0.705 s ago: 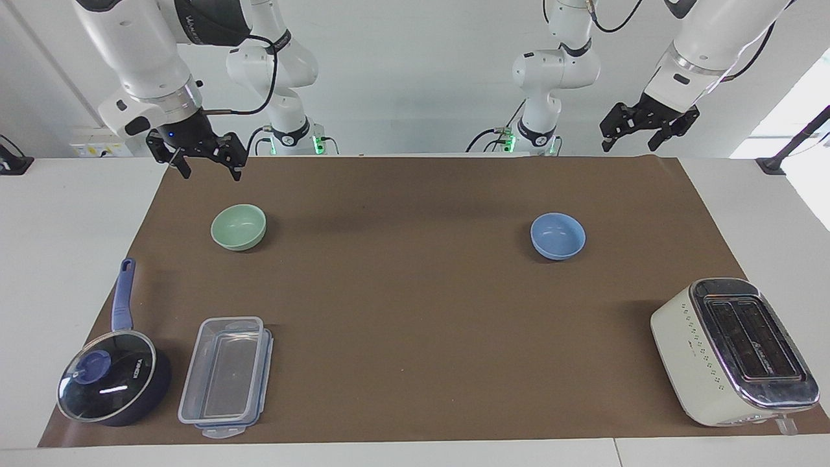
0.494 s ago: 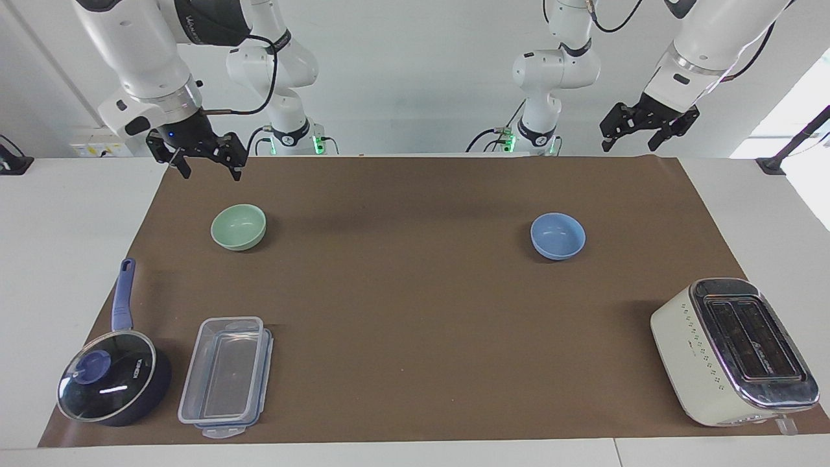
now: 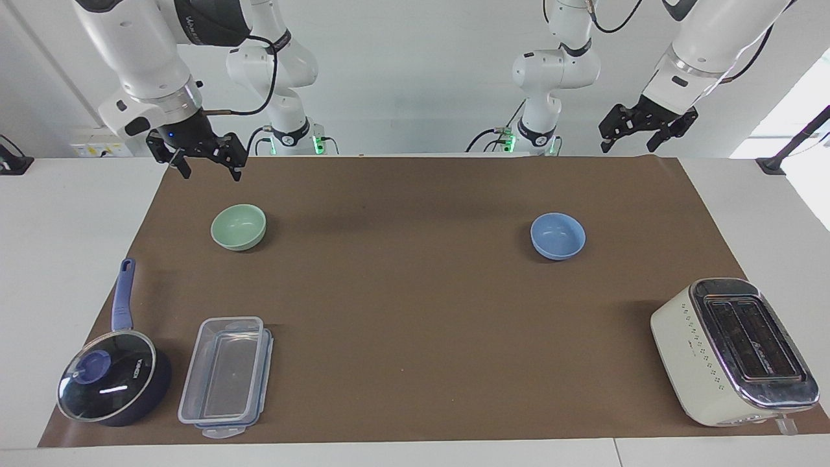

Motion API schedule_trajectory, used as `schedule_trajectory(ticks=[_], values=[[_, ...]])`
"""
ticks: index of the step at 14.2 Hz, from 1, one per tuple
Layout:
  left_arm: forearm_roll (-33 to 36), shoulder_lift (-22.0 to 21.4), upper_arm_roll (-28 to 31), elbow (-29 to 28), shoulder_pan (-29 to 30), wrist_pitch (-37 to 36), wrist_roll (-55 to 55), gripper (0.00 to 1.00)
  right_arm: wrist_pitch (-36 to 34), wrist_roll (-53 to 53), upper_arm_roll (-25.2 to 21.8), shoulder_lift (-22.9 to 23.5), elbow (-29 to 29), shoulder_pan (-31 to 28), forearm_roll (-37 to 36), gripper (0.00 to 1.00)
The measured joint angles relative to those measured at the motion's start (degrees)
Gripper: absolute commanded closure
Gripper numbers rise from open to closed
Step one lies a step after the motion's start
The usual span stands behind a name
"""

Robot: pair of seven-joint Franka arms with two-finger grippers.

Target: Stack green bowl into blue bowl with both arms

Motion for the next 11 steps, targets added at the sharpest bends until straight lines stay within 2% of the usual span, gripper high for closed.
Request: schedule_trajectory(ticks=[3, 6, 11], values=[[0.0, -0.99, 0.0, -3.06, -0.01, 3.52, 0.01, 0.0, 0.97, 0.0, -0.06, -0.05, -1.07, -0.71, 0.03, 0.0], [0.0, -1.76, 0.02, -8.27, 0.01, 8.3, 0.53, 0.0, 4.76, 0.0, -0.09, -1.15, -5.37, -2.29, 0.04, 0.0], [0.0, -1.29, 0.53, -26.37, 0.18, 25.51, 5.32, 0.0, 22.35, -1.56, -0.23, -7.49, -23.58, -7.65, 0.07, 0.0]])
